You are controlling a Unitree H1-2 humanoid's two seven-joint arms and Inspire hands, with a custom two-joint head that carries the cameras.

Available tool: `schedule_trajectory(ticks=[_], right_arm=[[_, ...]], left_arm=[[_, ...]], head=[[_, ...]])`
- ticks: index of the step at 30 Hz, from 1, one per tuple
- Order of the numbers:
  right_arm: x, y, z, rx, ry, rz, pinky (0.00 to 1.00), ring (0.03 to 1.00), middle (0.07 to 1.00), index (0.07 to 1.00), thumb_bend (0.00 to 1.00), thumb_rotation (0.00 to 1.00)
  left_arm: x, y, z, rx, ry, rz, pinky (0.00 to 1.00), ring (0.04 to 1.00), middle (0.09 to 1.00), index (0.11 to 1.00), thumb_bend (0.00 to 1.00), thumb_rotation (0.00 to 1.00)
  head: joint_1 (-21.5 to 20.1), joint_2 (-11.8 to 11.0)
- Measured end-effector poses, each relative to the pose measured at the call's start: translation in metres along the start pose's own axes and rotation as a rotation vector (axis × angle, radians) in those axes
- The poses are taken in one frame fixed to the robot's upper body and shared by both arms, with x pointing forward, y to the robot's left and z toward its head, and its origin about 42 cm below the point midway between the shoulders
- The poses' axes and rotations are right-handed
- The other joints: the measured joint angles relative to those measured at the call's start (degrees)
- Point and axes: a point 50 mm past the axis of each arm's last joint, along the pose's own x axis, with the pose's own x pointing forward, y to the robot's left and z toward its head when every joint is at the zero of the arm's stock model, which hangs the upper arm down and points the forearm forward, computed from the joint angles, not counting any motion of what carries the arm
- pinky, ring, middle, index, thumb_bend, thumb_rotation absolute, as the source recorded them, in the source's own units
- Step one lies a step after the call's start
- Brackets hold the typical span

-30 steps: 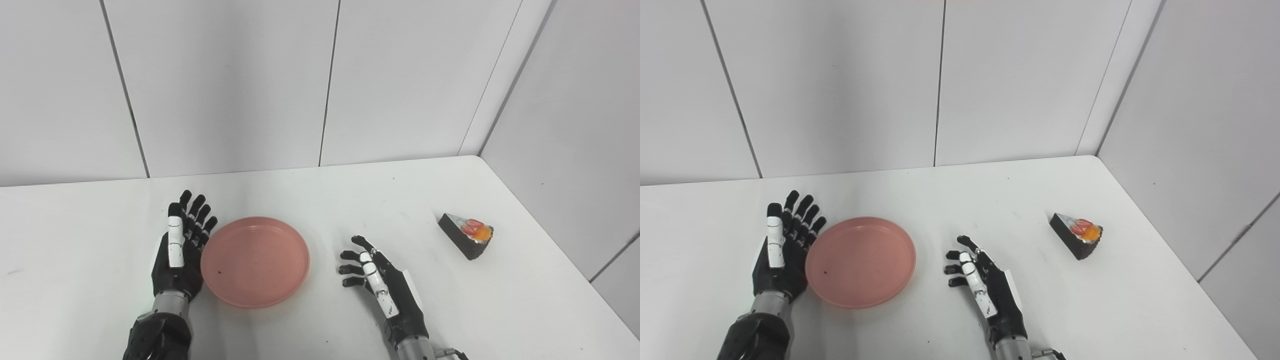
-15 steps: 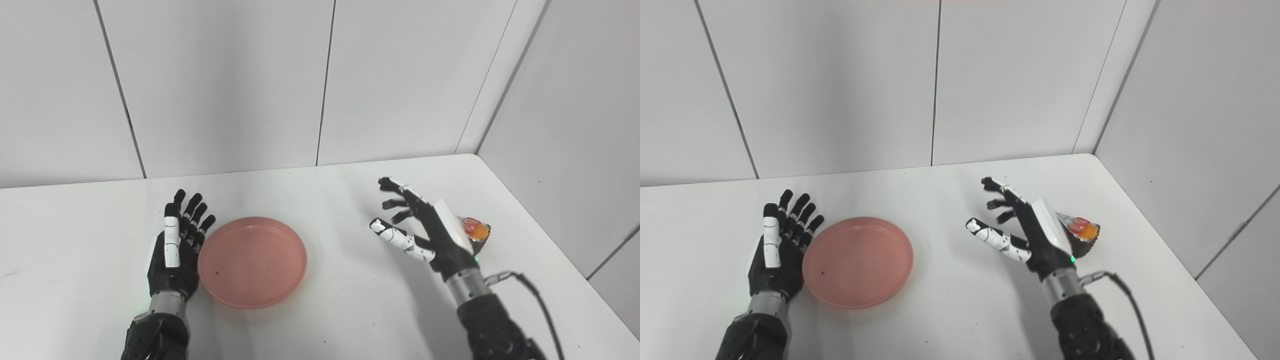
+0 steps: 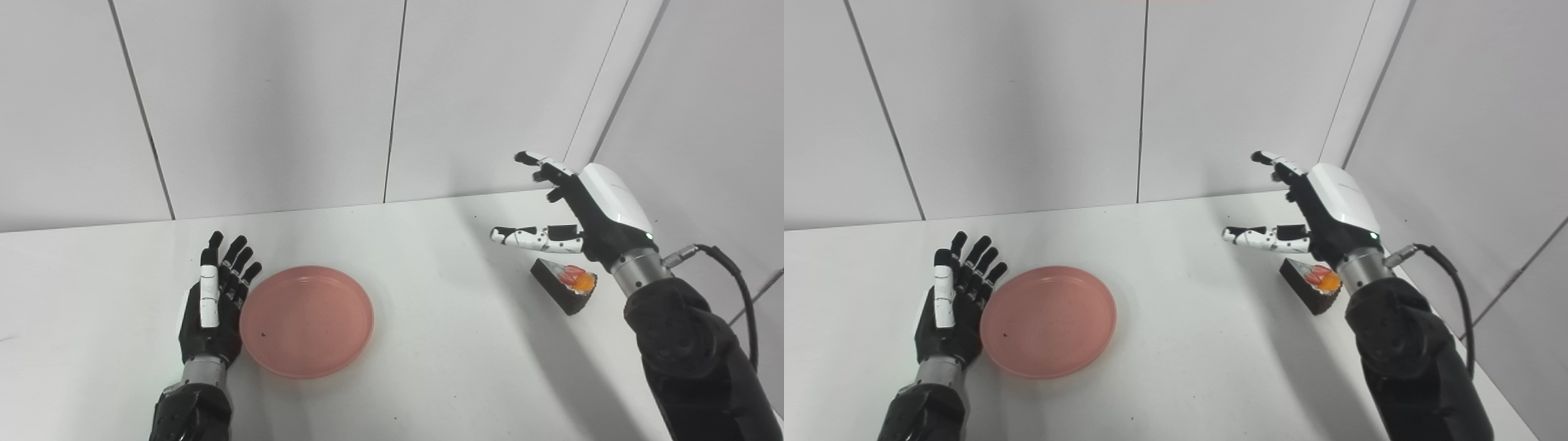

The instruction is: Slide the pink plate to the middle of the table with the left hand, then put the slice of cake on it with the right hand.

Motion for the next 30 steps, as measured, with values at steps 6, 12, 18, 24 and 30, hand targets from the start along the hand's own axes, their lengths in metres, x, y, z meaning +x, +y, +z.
schedule_trajectory(ticks=[6,12,18,24,30], right_arm=[[0.016,-0.015,-0.015,-0.165,0.092,0.015,0.61,0.825,0.871,0.83,0.99,0.51],[0.021,-0.004,-0.031,-0.269,0.202,0.124,0.63,0.868,0.876,0.805,0.98,0.46],[0.022,0.003,-0.042,-0.258,0.279,0.187,0.69,0.915,0.919,0.801,0.98,0.43],[0.029,0.025,-0.066,-0.229,0.355,0.29,0.89,0.937,0.914,0.824,1.0,0.5],[0.035,0.053,-0.1,-0.174,0.412,0.347,0.95,0.952,0.931,0.828,1.0,0.54]], left_arm=[[0.0,0.0,0.0,-0.002,0.001,0.002,0.88,0.926,0.88,0.994,0.84,0.79],[0.001,-0.001,-0.001,-0.004,0.002,0.002,0.87,0.925,0.86,0.995,0.82,0.8],[0.003,-0.001,-0.001,-0.015,0.007,-0.001,0.86,0.909,0.85,0.993,0.82,0.8],[0.004,-0.002,-0.001,-0.015,0.008,-0.003,0.86,0.91,0.847,0.994,0.84,0.79],[0.004,-0.002,-0.002,-0.013,0.009,-0.005,0.88,0.921,0.862,0.998,0.85,0.79]], head=[[0.1,-0.2],[0.1,-0.4],[0.1,-0.4],[0.3,-0.1],[0.4,0.0]])
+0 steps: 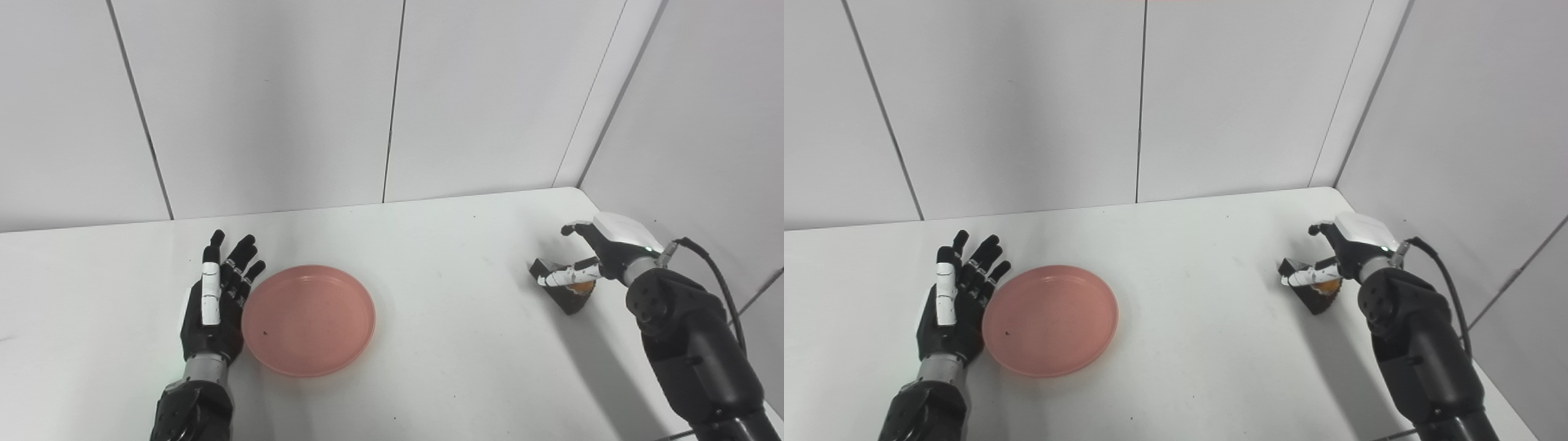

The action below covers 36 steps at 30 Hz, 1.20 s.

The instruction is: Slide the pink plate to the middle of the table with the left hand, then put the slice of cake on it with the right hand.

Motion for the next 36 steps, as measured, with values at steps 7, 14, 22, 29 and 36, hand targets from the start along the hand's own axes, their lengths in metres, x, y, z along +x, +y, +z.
schedule_trajectory(ticks=[7,14,22,29,36], right_arm=[[0.01,0.022,-0.009,0.067,-0.037,0.022,0.94,0.93,0.913,0.826,1.0,0.55],[0.021,0.044,-0.013,0.045,-0.039,0.011,0.93,0.933,0.912,0.818,1.0,0.54],[0.023,0.046,-0.014,0.069,-0.06,-0.025,0.83,0.888,0.856,0.755,1.0,0.46],[0.019,0.041,-0.016,0.126,-0.081,-0.099,0.44,0.55,0.705,0.649,0.9,0.02],[0.014,0.038,-0.013,0.108,-0.102,-0.096,0.24,0.406,0.516,0.496,0.53,0.0]], left_arm=[[0.0,-0.001,0.0,0.005,0.002,-0.003,0.89,0.928,0.881,1.0,0.85,0.8],[0.0,-0.001,0.0,0.006,0.005,-0.004,0.88,0.924,0.874,0.997,0.86,0.8],[0.0,-0.002,0.0,0.008,0.009,-0.006,0.88,0.917,0.847,0.986,0.88,0.79],[0.0,-0.002,0.001,0.004,0.022,-0.011,0.87,0.906,0.841,0.977,0.88,0.78],[-0.001,-0.002,0.001,0.002,0.028,-0.019,0.87,0.903,0.839,0.983,0.87,0.78]], head=[[0.1,0.1],[0.5,0.4],[0.4,0.7],[0.4,1.1],[0.6,1.2]])
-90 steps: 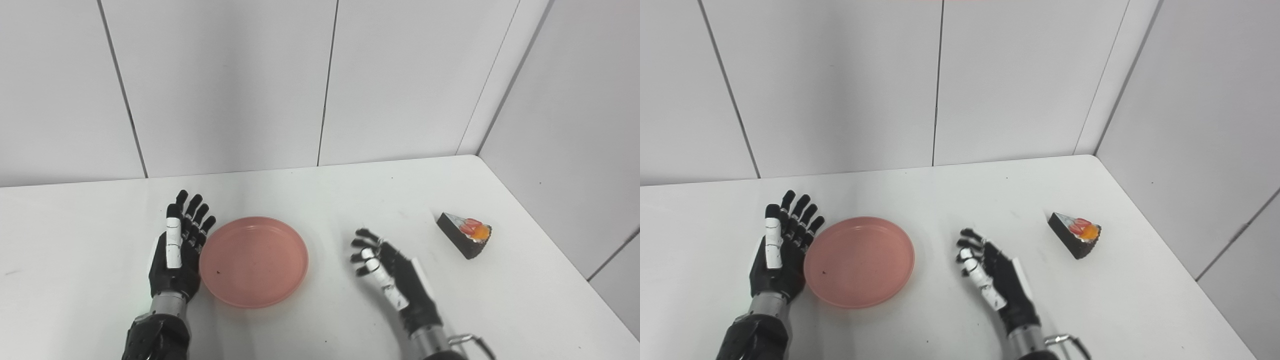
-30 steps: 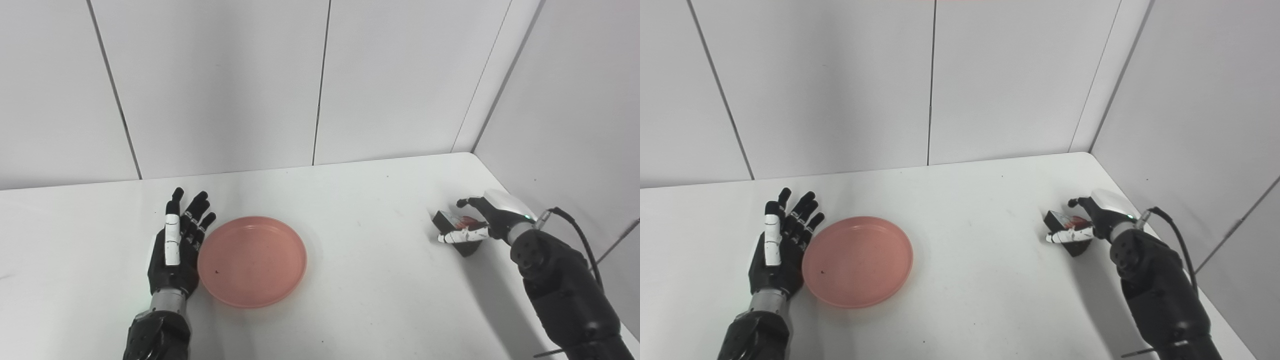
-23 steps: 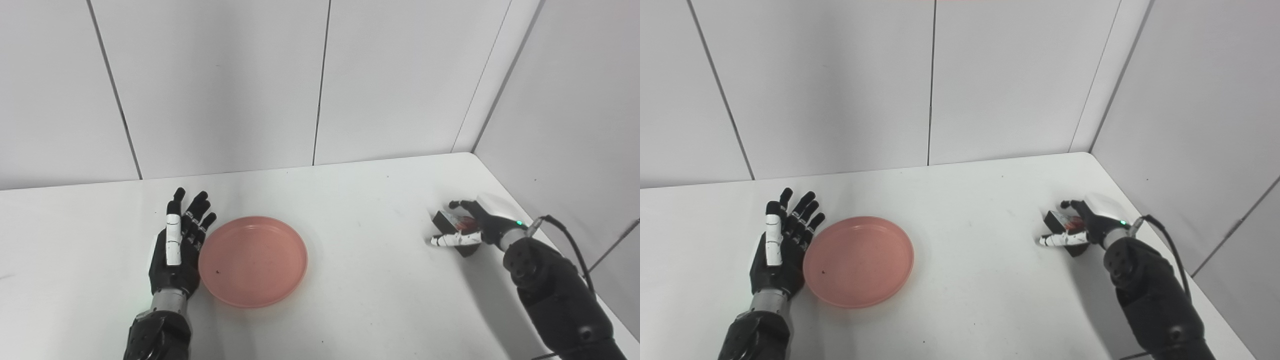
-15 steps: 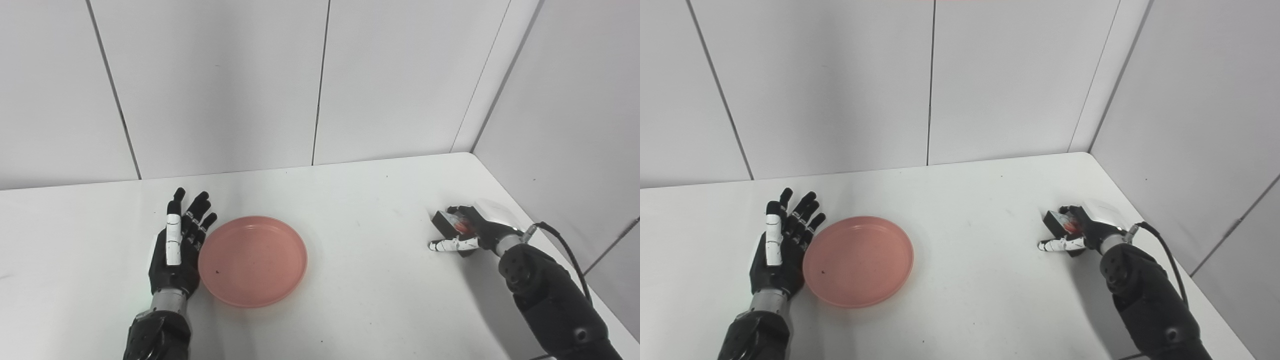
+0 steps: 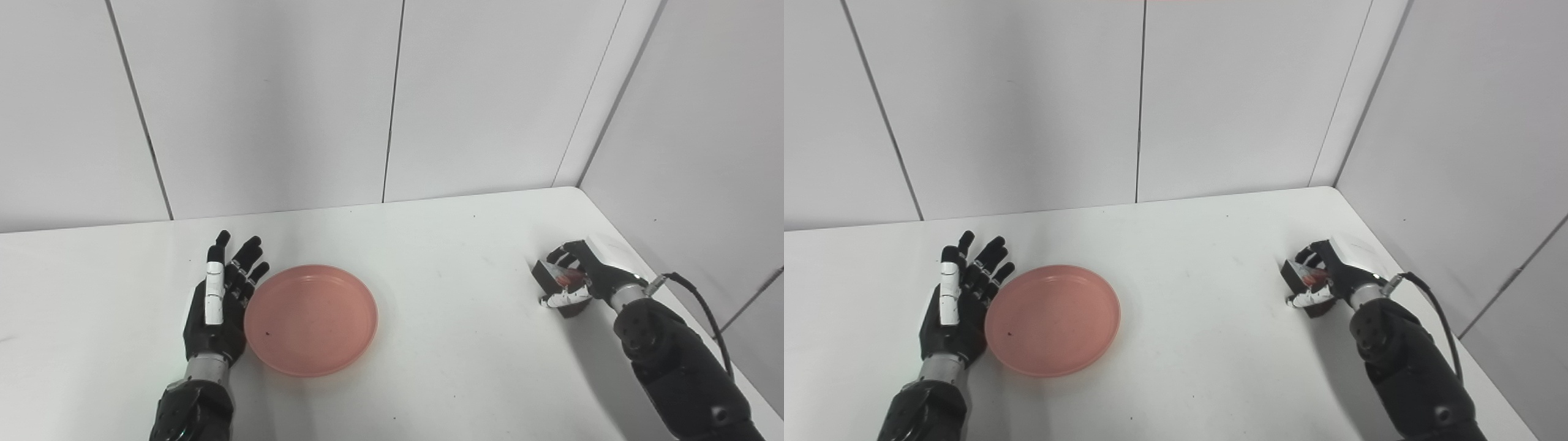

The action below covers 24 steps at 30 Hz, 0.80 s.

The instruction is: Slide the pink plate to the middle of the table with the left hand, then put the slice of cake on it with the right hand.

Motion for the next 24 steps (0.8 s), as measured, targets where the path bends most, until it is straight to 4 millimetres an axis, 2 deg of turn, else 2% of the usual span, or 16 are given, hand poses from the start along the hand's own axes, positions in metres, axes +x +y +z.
schedule_trajectory(ticks=[4,6,24], right_arm=[[-0.001,-0.001,0.002,-0.019,-0.01,0.019,0.21,0.415,0.5,0.489,0.52,0.0],[-0.002,-0.002,0.003,-0.047,-0.015,0.031,0.21,0.292,0.475,0.488,0.53,0.0],[-0.003,-0.007,0.013,-0.055,-0.001,0.061,0.21,0.265,0.471,0.487,0.53,0.0]], left_arm=[[0.0,0.0,0.0,-0.003,0.005,-0.002,0.87,0.903,0.84,0.984,0.88,0.78],[0.0,0.0,0.0,-0.004,0.008,-0.004,0.87,0.909,0.832,0.987,0.88,0.78],[0.001,-0.001,0.0,-0.006,0.013,-0.007,0.84,0.878,0.833,0.984,0.87,0.79]], head=[[0.0,0.1],[0.0,0.2],[0.6,0.0]])
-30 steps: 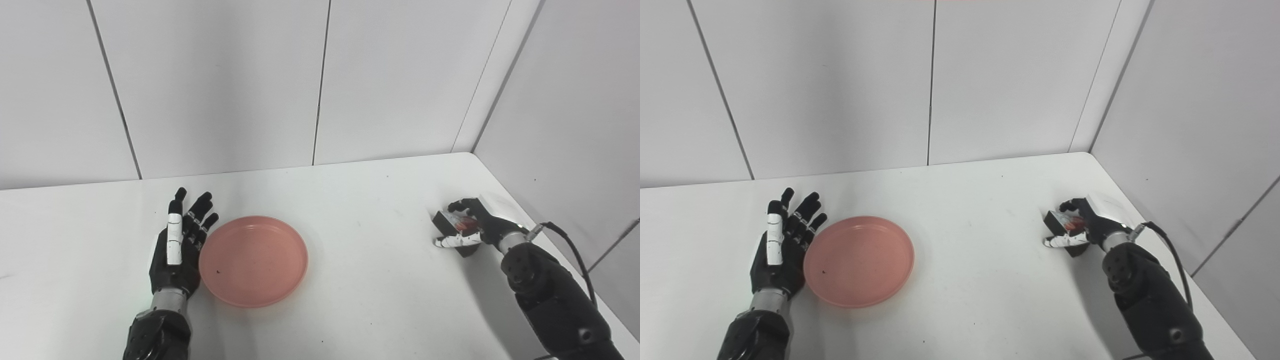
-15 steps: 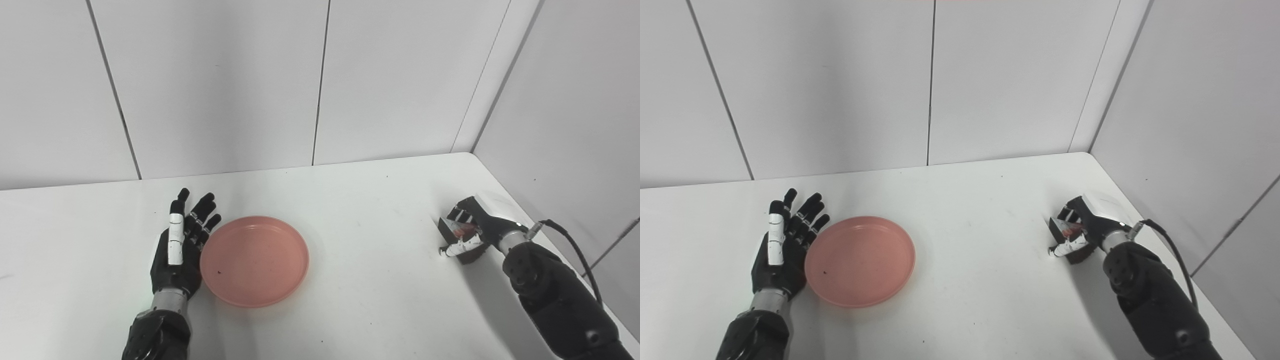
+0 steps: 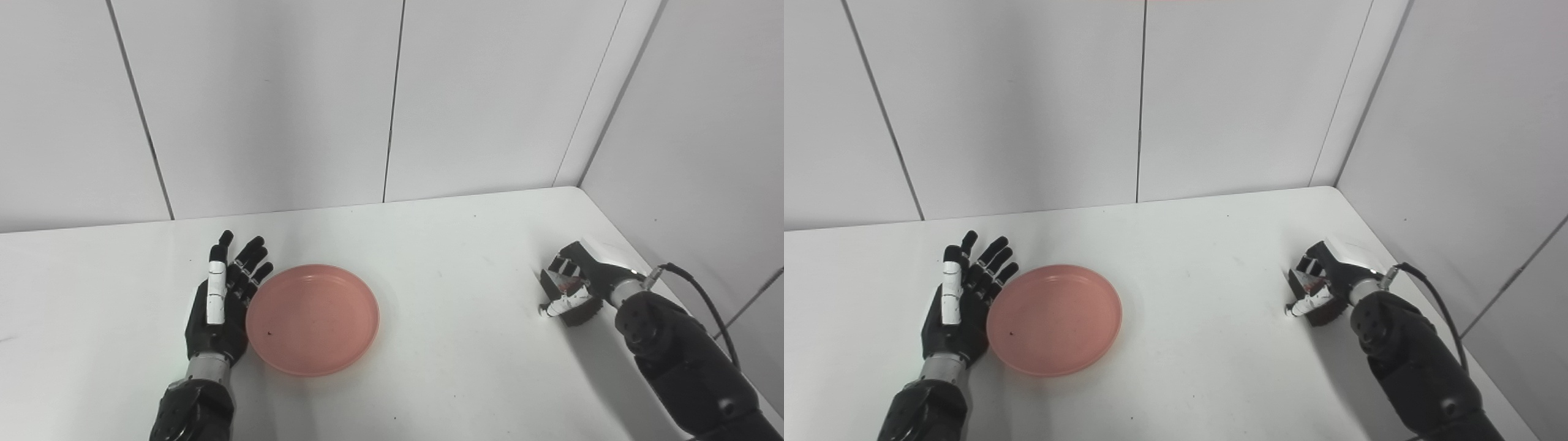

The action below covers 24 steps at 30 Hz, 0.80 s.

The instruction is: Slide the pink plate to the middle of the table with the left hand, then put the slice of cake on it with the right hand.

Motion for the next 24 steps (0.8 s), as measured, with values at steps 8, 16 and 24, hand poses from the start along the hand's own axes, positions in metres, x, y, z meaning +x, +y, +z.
schedule_trajectory(ticks=[8,16,24], right_arm=[[-0.015,-0.023,0.04,0.0,-0.155,-0.097,0.17,0.239,0.471,0.488,0.53,0.01],[-0.031,-0.046,0.093,-0.005,-0.326,-0.165,0.17,0.247,0.471,0.489,0.53,0.0],[-0.036,-0.053,0.129,-0.002,-0.429,-0.161,0.19,0.258,0.472,0.488,0.53,0.0]], left_arm=[[0.001,-0.001,-0.001,0.0,0.003,-0.003,0.84,0.889,0.827,0.989,0.87,0.78],[0.003,-0.004,-0.003,-0.003,0.01,-0.006,0.84,0.886,0.827,0.993,0.86,0.79],[0.004,-0.007,-0.006,0.014,0.003,-0.011,0.82,0.867,0.816,0.977,0.85,0.8]], head=[[0.7,-0.3],[1.7,-0.4],[5.5,-0.7]])
